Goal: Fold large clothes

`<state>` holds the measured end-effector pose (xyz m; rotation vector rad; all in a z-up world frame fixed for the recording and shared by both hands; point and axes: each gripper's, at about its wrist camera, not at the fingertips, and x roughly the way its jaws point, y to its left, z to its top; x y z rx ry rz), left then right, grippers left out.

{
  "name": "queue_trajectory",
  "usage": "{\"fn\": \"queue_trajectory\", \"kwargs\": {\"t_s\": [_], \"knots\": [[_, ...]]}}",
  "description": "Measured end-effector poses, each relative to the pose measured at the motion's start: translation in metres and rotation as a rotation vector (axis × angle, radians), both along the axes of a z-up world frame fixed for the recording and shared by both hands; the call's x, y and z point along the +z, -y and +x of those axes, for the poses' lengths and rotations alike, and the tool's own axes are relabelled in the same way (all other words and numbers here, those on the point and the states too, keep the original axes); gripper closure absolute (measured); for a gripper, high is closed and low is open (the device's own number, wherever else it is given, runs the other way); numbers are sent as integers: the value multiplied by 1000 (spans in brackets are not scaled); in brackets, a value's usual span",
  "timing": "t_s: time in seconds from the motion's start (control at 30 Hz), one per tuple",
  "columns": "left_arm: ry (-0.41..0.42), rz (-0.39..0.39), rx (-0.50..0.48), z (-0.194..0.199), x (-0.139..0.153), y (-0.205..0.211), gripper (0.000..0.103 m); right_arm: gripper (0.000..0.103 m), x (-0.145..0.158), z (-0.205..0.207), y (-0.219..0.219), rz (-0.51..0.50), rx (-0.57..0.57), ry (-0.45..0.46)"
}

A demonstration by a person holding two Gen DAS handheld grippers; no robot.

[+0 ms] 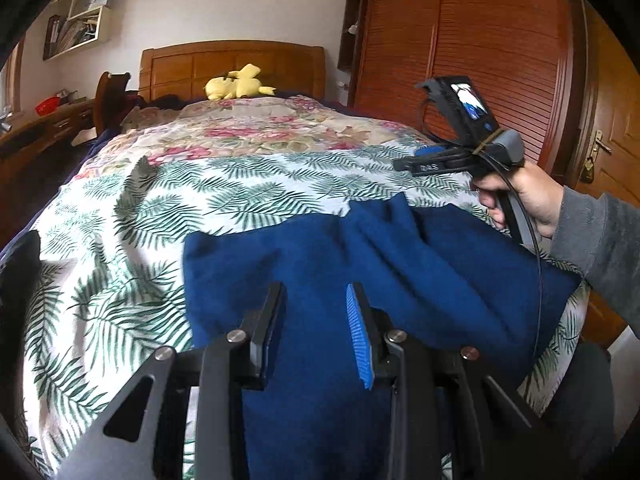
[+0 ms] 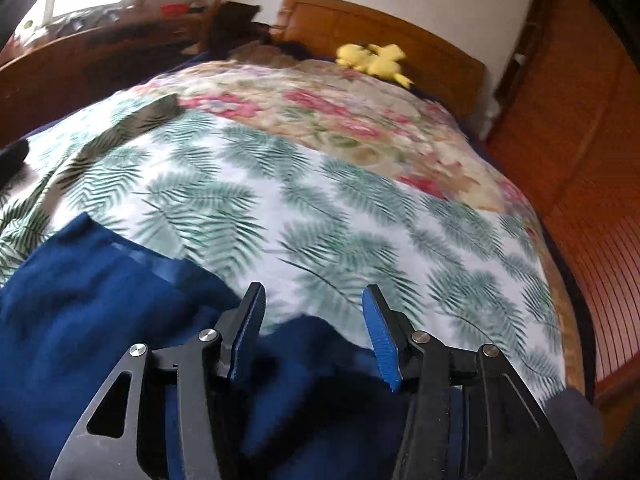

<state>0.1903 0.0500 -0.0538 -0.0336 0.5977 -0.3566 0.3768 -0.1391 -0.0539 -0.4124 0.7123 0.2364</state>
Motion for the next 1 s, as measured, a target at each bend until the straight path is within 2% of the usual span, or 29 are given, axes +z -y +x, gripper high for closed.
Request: {"fn": "queue_trajectory", "kwargs": {"t_s": [0.17,0.37,0.57,0.73,0.83,0.87,0.93,0.97,1.0], "knots": [[1,-5,-30,5,1,20,73,52,-5,-3,68,10,-110,-41],[-10,11,-63,12,-4,45,73,52,-30,-1,142,53,-244,-120],[-30,25,-78,20,-10,57,73,52,-55,7,181,105,-319,-208],[-43,27,-75,26,-14,58,73,52,-72,18,194,119,-369,-251],[-50,27,-71,28,-17,57,73,52,-79,23,199,161,-374,-276],[-54,27,-69,30,-18,56,73,54,-80,24,199,175,-370,-283],[-60,24,-68,31,-19,56,73,81,-81,25,197,208,-337,-293],[-62,22,-68,31,-19,56,73,101,-78,24,196,211,-326,-278],[-62,21,-68,31,-19,56,73,101,-73,24,194,200,-319,-248]]}}
